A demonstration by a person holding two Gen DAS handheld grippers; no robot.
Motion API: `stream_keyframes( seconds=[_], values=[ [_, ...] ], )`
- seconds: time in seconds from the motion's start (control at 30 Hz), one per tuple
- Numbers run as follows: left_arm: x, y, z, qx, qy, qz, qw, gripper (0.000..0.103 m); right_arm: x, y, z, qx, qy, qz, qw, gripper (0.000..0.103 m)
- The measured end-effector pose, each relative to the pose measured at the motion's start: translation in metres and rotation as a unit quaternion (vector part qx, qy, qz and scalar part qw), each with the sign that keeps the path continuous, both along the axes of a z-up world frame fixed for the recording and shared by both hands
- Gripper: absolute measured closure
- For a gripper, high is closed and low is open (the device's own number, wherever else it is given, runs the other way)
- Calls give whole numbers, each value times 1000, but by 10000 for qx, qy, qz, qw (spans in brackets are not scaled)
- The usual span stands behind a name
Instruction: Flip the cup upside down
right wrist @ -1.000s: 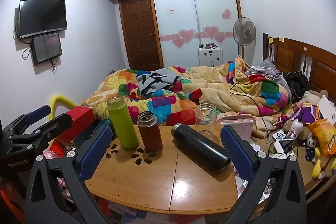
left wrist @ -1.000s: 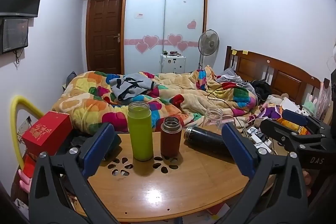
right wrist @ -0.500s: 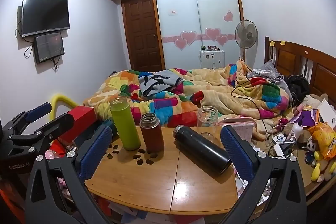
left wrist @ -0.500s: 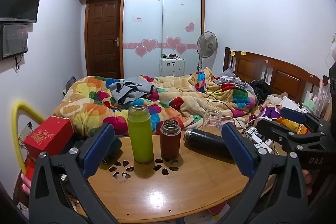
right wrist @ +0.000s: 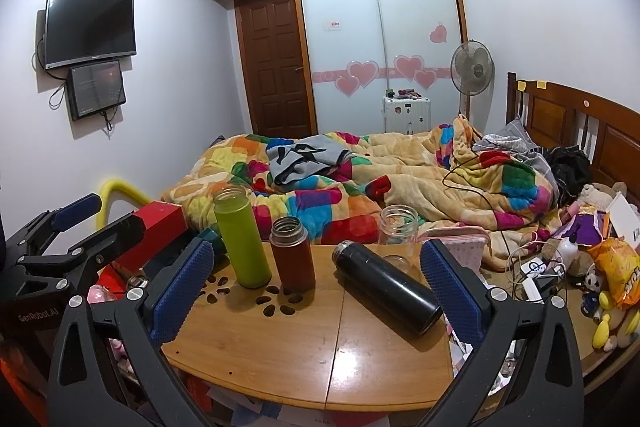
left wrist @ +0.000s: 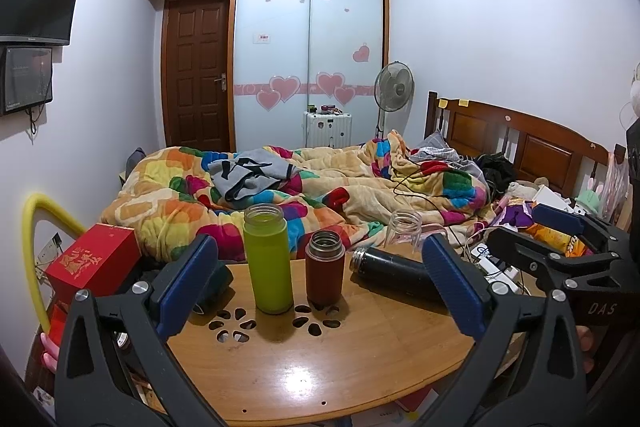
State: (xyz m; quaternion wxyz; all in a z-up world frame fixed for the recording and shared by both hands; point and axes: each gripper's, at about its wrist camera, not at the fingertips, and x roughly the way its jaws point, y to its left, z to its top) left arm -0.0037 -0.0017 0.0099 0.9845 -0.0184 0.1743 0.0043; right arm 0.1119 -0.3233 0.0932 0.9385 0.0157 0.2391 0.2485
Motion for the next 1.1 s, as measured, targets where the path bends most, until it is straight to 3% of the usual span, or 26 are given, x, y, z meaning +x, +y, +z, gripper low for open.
stream_keyframes(
  seconds=[1.1],
  values=[
    [-2, -7, 5, 35, -37, -32, 10000, 0, 1, 5, 8, 0, -42, 30, 10000, 0]
  ],
)
